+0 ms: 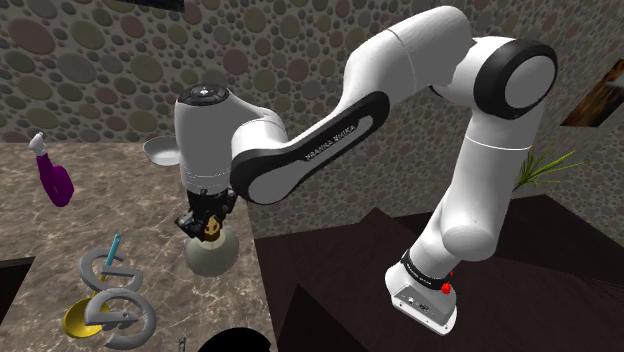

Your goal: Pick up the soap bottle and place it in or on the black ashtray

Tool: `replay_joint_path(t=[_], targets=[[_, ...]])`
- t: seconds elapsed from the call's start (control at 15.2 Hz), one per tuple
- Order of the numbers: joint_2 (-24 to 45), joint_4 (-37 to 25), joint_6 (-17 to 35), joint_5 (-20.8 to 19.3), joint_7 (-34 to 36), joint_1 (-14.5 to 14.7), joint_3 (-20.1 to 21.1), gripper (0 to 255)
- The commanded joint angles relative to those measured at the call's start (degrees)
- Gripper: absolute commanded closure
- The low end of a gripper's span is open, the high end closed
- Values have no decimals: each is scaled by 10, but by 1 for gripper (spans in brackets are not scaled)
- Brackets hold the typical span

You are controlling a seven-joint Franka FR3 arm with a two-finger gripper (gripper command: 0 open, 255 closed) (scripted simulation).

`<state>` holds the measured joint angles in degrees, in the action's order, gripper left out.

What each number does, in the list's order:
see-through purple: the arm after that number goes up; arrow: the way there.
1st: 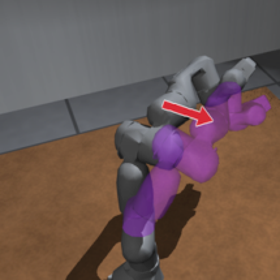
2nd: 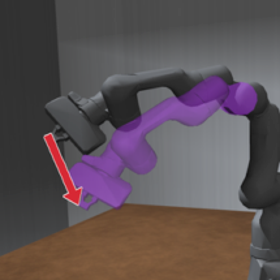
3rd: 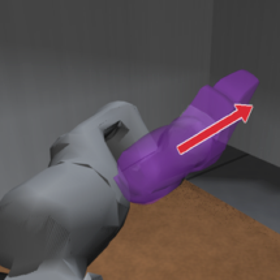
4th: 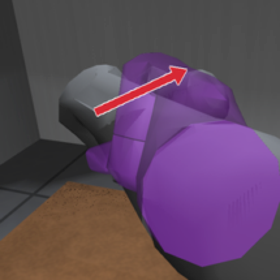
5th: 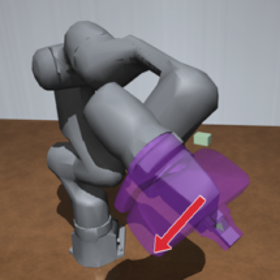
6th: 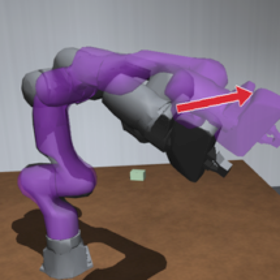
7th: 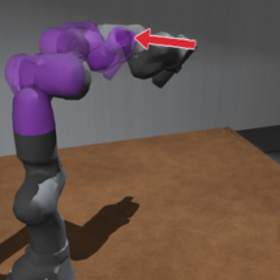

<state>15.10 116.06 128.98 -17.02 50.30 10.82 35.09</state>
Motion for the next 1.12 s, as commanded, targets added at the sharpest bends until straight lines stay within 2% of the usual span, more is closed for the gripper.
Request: replay_joint_path(t=[0.0, 0.53, 1.06], targets=[[-19, 20, 2, 10, 18, 9, 11, 255], [-84, 65, -13, 53, 90, 54, 62, 255], [-116, 65, -45, 80, 178, 109, 113, 255]])
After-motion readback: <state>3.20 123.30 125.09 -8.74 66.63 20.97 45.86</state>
